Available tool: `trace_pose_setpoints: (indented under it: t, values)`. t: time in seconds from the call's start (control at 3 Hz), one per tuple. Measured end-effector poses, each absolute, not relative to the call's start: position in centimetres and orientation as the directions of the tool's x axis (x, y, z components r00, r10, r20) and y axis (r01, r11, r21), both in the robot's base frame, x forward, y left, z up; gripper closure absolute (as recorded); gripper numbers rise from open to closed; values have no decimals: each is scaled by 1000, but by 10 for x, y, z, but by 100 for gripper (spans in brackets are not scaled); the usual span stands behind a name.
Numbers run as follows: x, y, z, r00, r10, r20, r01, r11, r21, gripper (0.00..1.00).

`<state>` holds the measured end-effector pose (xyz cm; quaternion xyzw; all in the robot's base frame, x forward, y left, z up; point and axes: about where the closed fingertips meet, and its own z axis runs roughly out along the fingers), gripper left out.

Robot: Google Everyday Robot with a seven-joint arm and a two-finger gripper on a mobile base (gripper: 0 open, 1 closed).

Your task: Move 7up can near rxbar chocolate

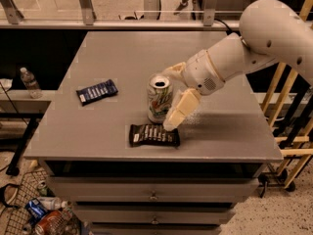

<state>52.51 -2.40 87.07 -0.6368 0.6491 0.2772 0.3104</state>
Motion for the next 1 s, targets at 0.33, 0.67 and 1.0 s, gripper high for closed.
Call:
trace_pose_setpoints:
  t: [0.33, 0.67, 1.0]
  values:
    - [525, -39, 886, 21, -721, -692, -997, 36, -68, 0]
    - [527, -66, 910, 24, -790, -613, -992, 55, -110, 0]
    - [526, -99, 926, -9, -826, -564, -985, 105, -139, 0]
